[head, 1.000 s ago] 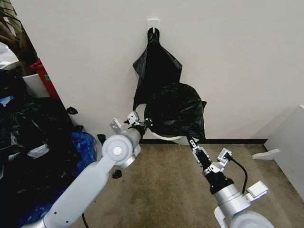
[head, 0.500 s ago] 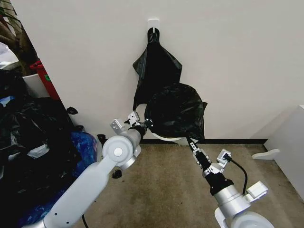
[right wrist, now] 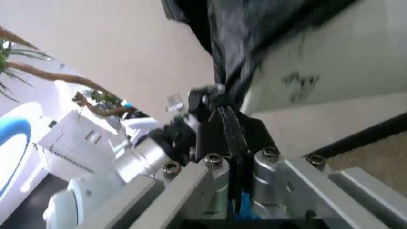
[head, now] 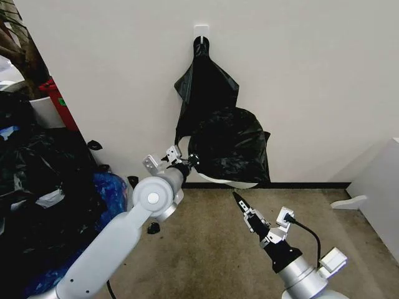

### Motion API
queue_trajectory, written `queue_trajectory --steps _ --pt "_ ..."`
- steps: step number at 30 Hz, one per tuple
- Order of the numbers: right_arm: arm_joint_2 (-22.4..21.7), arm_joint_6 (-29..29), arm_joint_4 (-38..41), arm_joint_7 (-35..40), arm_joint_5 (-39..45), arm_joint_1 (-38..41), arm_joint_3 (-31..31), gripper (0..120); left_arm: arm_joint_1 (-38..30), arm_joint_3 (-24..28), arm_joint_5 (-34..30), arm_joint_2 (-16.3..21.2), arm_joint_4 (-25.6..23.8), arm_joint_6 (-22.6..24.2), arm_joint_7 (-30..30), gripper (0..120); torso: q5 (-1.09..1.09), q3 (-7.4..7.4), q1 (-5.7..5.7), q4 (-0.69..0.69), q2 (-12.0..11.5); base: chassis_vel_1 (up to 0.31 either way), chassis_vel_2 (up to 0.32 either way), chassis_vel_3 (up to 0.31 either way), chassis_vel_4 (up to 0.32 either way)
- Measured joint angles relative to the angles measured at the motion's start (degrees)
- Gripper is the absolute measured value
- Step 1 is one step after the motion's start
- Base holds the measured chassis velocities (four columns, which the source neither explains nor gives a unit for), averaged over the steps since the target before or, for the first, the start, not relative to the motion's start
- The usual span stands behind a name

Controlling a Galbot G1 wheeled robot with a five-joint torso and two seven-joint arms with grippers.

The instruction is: Place the garbage bag over the trash bin.

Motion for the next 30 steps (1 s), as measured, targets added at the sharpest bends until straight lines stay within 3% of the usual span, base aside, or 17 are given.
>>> queue_trajectory --steps 5,10,20,24,30 --pt "0.92 0.34 1.35 2.94 1.49 1.01 0.20 10 0.39 -0.37 -0.01 0.17 -0.09 -0.25 0.33 1 0.00 0.00 0.00 0.00 0.00 0.000 0.000 0.000 0.000" --pt "1.56 1.00 1.53 4.50 2.49 2.30 0.02 33 0.40 -0.44 -0.02 0.23 -0.16 -0.31 0.50 1 0.00 0.00 0.00 0.00 0.00 0.000 0.000 0.000 0.000" --pt "1.57 1.16 0.69 5.47 3.28 4.41 0.22 64 0.25 -0.35 -0.19 0.09 -0.31 -0.37 0.51 1 0.00 0.00 0.00 0.00 0.00 0.000 0.000 0.000 0.000" --pt "1.64 1.08 0.66 5.46 3.49 2.88 0.41 83 0.22 -0.39 -0.24 0.16 -0.32 -0.39 0.51 1 0.00 0.00 0.00 0.00 0.00 0.000 0.000 0.000 0.000" --pt "2.28 1.20 0.53 4.72 3.47 1.57 0.87 90 0.13 -0.63 -0.93 0.26 -0.38 -0.40 0.48 1 0.00 0.00 0.00 0.00 0.00 0.000 0.000 0.000 0.000"
